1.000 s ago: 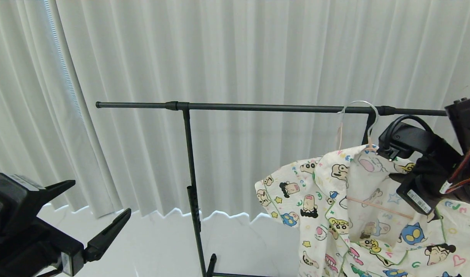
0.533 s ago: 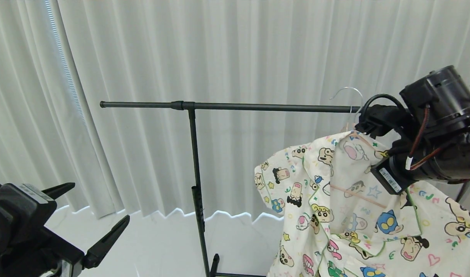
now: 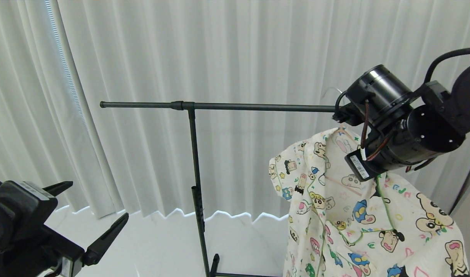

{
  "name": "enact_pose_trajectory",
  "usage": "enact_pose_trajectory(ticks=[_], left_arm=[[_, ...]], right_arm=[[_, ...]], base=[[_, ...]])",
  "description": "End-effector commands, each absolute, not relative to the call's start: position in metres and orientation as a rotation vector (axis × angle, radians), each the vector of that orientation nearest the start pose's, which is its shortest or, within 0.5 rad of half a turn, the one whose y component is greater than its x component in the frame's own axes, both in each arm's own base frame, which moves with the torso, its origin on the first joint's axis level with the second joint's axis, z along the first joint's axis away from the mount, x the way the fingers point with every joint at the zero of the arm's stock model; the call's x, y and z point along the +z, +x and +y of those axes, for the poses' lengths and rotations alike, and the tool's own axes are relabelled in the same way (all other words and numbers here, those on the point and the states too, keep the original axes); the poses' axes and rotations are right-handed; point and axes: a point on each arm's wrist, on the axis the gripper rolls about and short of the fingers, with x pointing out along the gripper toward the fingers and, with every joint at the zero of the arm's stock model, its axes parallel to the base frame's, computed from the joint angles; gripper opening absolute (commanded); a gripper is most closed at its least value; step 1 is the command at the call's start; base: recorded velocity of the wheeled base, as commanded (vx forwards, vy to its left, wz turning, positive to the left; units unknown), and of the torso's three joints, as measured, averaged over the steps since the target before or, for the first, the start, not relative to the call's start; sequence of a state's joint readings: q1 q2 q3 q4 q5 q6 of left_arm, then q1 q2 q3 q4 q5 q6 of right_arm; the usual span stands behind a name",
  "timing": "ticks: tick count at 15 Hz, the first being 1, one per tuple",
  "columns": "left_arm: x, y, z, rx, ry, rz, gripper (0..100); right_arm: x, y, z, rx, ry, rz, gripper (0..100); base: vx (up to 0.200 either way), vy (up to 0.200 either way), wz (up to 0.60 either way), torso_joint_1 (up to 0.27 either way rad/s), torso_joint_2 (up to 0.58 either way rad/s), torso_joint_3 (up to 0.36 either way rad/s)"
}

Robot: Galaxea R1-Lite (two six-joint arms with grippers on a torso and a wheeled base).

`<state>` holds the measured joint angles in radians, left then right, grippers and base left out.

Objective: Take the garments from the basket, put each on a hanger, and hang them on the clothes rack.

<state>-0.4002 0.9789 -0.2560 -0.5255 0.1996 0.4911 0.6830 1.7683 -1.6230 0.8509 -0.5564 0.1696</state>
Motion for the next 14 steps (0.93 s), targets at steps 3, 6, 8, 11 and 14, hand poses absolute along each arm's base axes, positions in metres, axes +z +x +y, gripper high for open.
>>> enact_pose_trajectory(ticks=[3,6,8,11,14], left_arm=[[0.1697,0.1095,-0.0376,-0.215,0.544,0.151,100],[0.1727,0.1113,-0.0379,-0.207,0.528,0.146,100],[0.1721,0.1099,-0.0374,-0.207,0.526,0.145,100],[0.1719,0.1102,-0.0375,-0.209,0.526,0.146,100],[0.1715,0.1107,-0.0377,-0.209,0.527,0.149,100]], right_arm=[[0.2546,0.2464,0.1862,0.005,-0.433,0.779,0],[0.2527,0.2499,0.1877,-0.002,-0.433,0.775,0],[0.2509,0.2509,0.1891,-0.002,-0.435,0.779,0],[0.2513,0.2509,0.1885,-0.004,-0.432,0.778,0],[0.2505,0.2507,0.1883,-0.011,-0.416,0.781,0]], base=[[0.000,0.000,0.00,0.000,0.00,0.000],[0.133,0.000,0.00,0.002,0.00,0.002],[0.200,0.000,0.00,-0.010,0.00,0.005],[0.200,0.000,0.00,0.006,0.01,0.002],[0.200,0.000,0.00,0.004,0.00,0.001]])
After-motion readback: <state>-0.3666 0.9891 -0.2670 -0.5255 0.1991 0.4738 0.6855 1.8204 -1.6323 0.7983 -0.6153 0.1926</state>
